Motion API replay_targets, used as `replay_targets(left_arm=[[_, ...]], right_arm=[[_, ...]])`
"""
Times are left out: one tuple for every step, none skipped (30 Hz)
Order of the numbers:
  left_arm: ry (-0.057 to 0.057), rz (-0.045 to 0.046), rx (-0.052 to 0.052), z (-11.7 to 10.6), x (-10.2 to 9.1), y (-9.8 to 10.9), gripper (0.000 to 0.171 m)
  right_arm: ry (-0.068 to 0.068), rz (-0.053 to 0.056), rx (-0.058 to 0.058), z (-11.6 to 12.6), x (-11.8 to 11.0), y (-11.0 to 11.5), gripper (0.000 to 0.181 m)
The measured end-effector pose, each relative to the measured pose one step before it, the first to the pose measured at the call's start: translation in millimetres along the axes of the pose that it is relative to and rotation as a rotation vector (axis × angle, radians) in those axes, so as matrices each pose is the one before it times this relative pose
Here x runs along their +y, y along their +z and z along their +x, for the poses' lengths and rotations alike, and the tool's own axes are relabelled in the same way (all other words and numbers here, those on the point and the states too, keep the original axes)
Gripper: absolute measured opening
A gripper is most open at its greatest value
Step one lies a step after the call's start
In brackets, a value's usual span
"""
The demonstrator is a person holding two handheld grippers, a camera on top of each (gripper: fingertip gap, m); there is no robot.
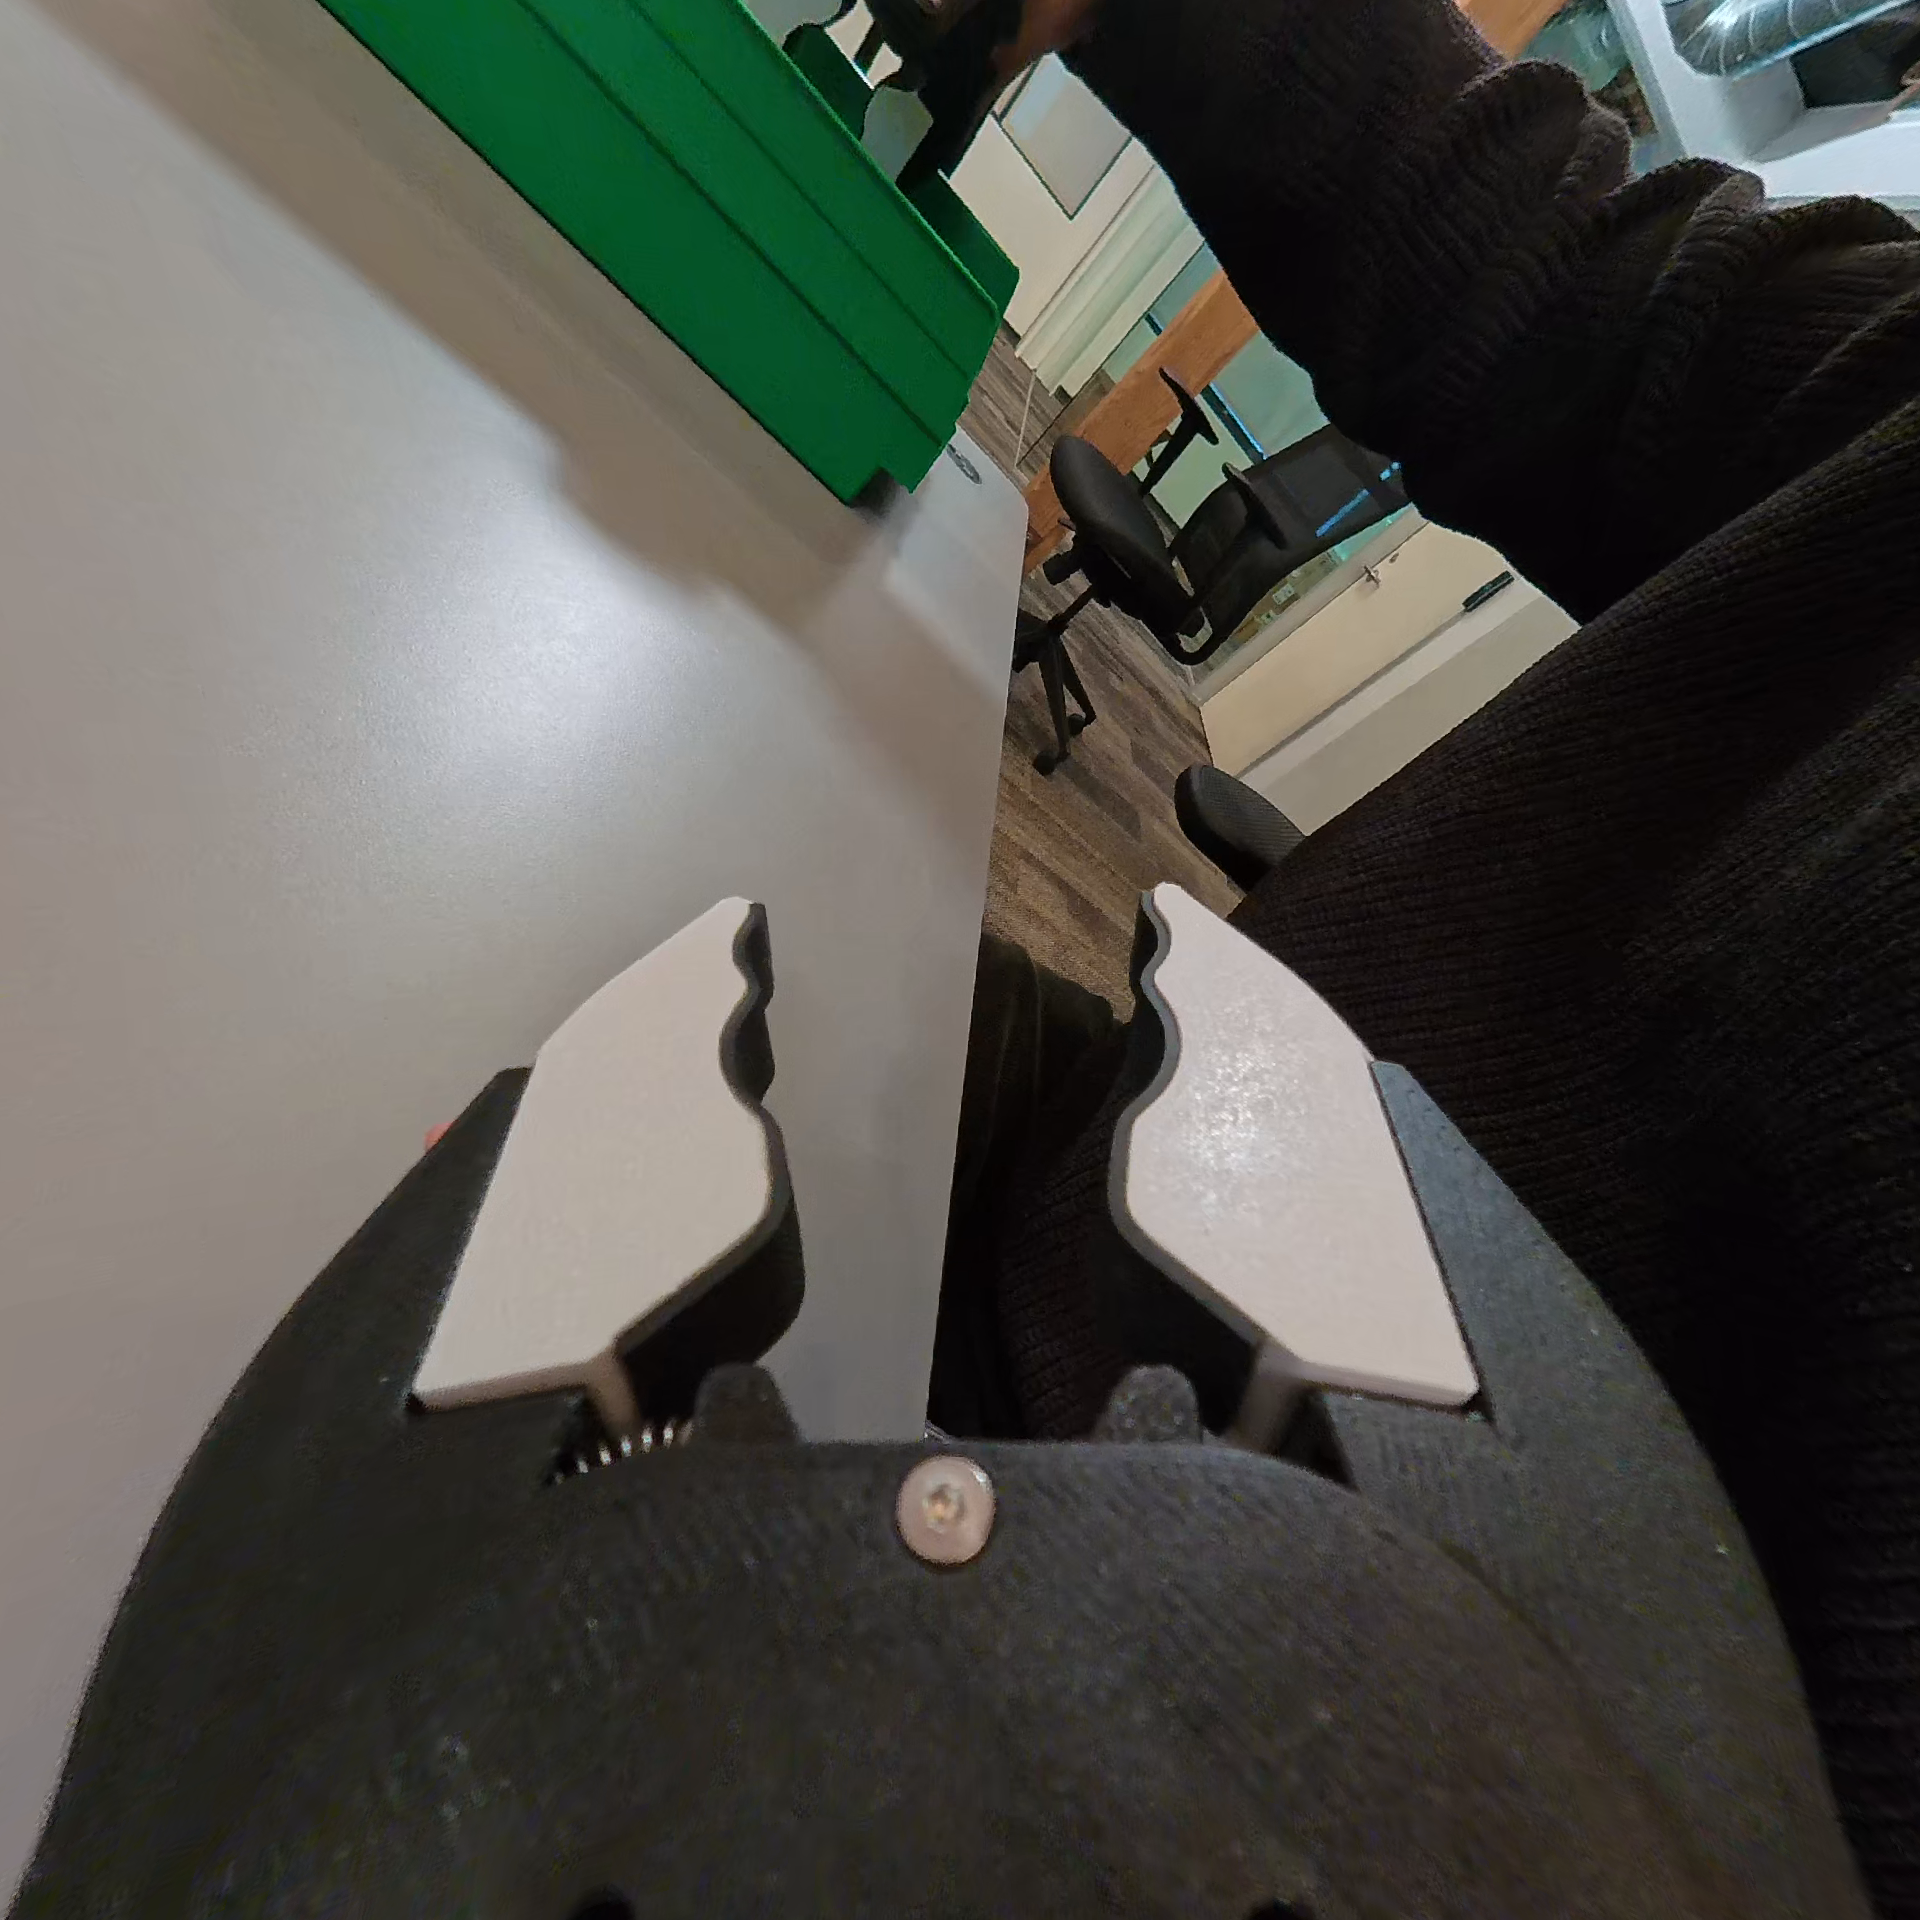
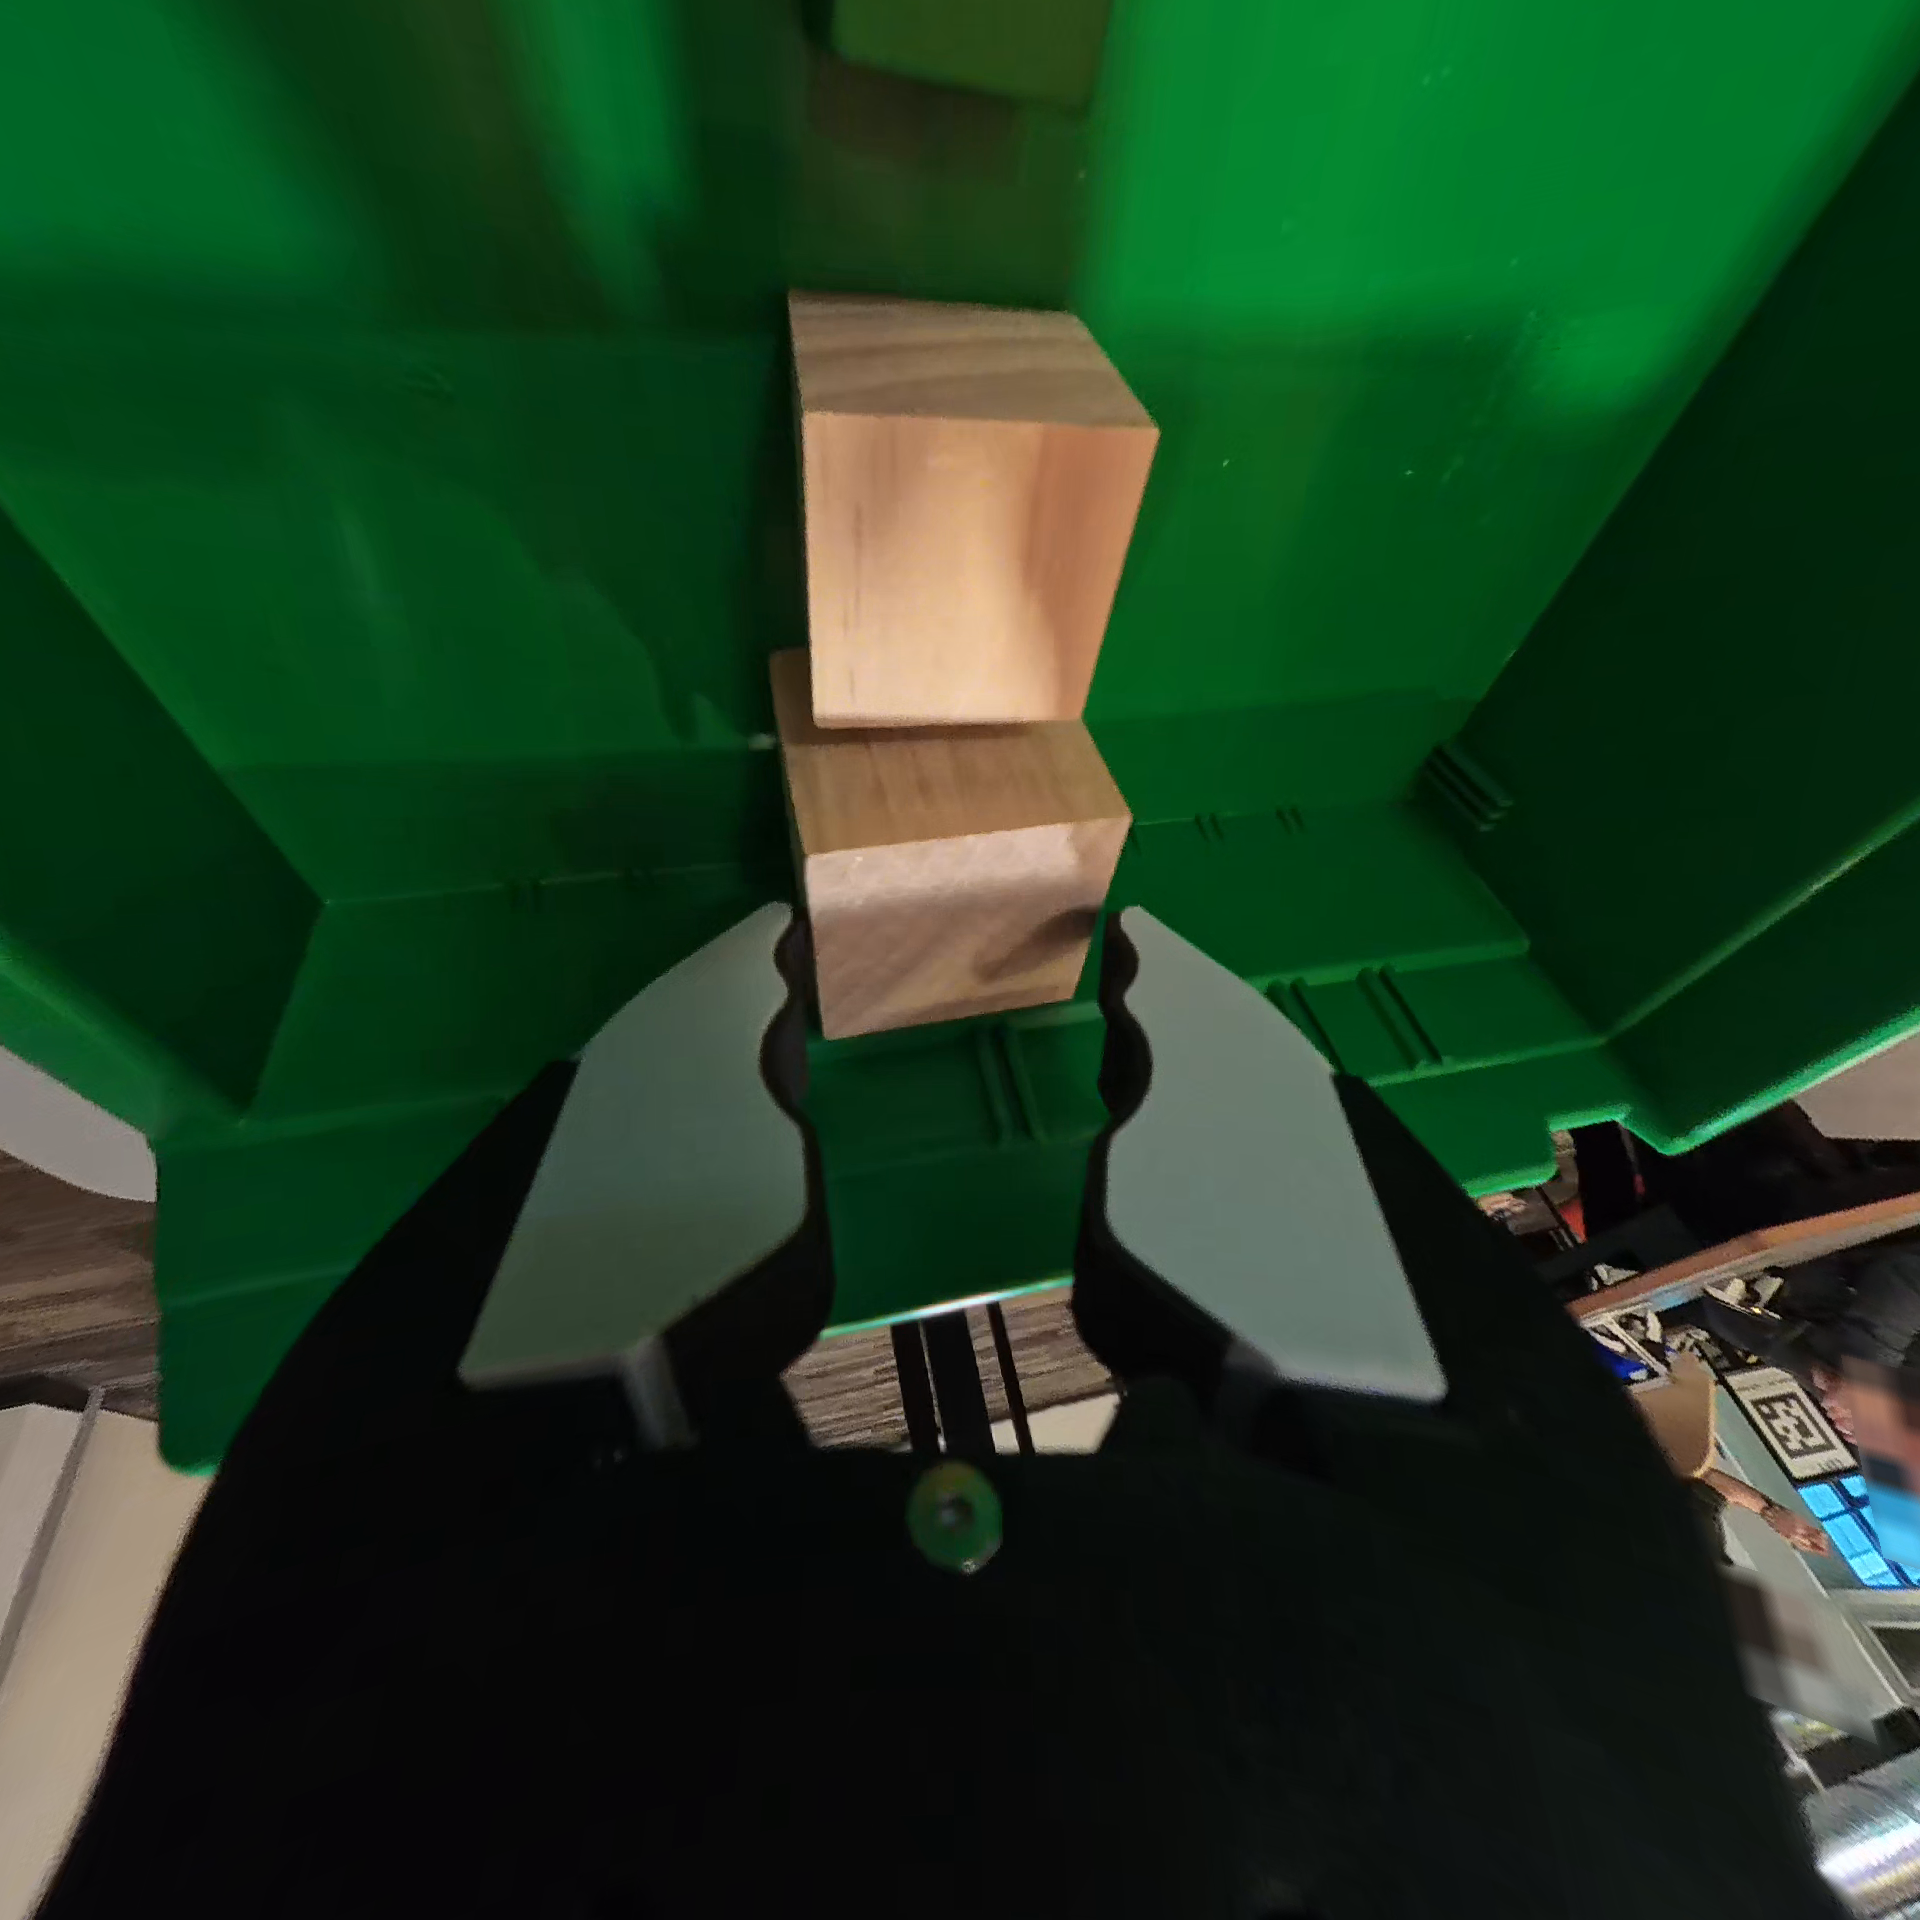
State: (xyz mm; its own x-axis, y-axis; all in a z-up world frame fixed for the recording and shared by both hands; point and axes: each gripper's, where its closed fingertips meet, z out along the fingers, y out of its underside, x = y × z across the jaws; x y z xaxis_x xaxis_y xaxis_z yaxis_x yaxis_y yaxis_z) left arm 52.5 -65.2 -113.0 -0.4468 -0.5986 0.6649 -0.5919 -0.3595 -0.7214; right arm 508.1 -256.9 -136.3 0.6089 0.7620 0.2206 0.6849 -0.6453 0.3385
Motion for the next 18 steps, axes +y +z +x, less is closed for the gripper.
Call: replay_targets(left_arm=[[0.0001, 0.00041, 0.0018, 0.29, -0.13, 0.01, 0.067], [0.0, 0.00006, 0.0019, 0.42, 0.02, -0.01, 0.067], [-0.0002, -0.0008, 0.0016, 0.41, 0.1, 0.07, 0.067], [0.0001, -0.0011, 0.001, 0.49, 0.17, 0.03, 0.067], [0.0011, -0.00056, 0.0008, 0.55, 0.12, 0.06, 0.067], [0.0018, -0.00029, 0.0005, 0.68, 0.06, -0.09, 0.067], [0.0024, 0.00023, 0.001, 0.9, -0.12, -0.02, 0.067], [0.0031, 0.00074, 0.0012, 1.06, -0.28, -0.09, 0.067], [0.0034, 0.00002, 0.0003, 0.74, -0.1, -0.04, 0.067], [0.0031, -0.00085, -0.0004, 0.39, 0.0, 0.0, 0.067], [0.0019, -0.0013, 0.001, 0.37, 0.16, 0.16, 0.067], [-0.0001, -0.00188, 0.0027, 0.33, 0.35, 0.39, 0.067], [-0.0014, -0.0023, 0.0037, 0.46, 0.5, 0.24, 0.067], [-0.0009, -0.00455, 0.0034, 0.27, 0.92, 0.26, 0.067], [0.002, -0.00832, 0.0021, 0.24, 1.44, -0.04, 0.067], [0.0052, -0.00755, -0.0031, -0.22, 1.28, -0.32, 0.067], [0.0063, 0.00221, -0.0053, -0.1, -0.22, -0.72, 0.067], [0.0041, 0.00928, -0.0005, 0.91, -1.46, -0.81, 0.066]], right_arm=[[-0.0015, -0.0041, 0.0065, 0.56, 0.61, -1.12, 0.055], [-0.0005, -0.0034, 0.0055, 0.3, 0.59, -1.06, 0.055], [0.0012, -0.0032, 0.0041, 0.23, 0.68, -1.06, 0.055], [0.0012, -0.0006, 0.0054, 0.12, 0.21, -1.45, 0.055], [-0.0029, 0.0074, 0.0099, 0.28, -1.27, -2.46, 0.055], [-0.0011, 0.0161, 0.0091, -0.3, -2.78, -3.64, 0.055], [0.0059, 0.0183, 0.0088, 0.01, -3.73, -4.58, 0.055], [0.0123, 0.0226, 0.0078, 0.0, -4.86, -5.25, 0.056], [0.0152, 0.0266, 0.0086, 0.23, -5.82, -5.37, 0.057], [0.0138, 0.0256, 0.013, 0.77, -6.17, -4.86, 0.058], [0.0106, 0.0258, 0.0076, -0.06, -6.23, -3.56, 0.058], [0.011, 0.0249, 0.0011, -0.89, -6.33, -2.36, 0.058], [0.0095, 0.0182, 0.0019, -0.76, -5.78, -1.31, 0.058], [0.0082, 0.0152, 0.0037, -0.61, -5.7, -1.22, 0.057], [0.0092, 0.0231, 0.0086, -0.3, -7.38, -2.51, 0.054], [0.0124, 0.0339, 0.0169, 0.62, -9.56, -4.75, 0.05], [0.0193, 0.0439, 0.0212, 1.24, -11.85, -7.14, 0.049], [0.0311, 0.0587, 0.0235, 1.46, -15.22, -9.47, 0.048]])
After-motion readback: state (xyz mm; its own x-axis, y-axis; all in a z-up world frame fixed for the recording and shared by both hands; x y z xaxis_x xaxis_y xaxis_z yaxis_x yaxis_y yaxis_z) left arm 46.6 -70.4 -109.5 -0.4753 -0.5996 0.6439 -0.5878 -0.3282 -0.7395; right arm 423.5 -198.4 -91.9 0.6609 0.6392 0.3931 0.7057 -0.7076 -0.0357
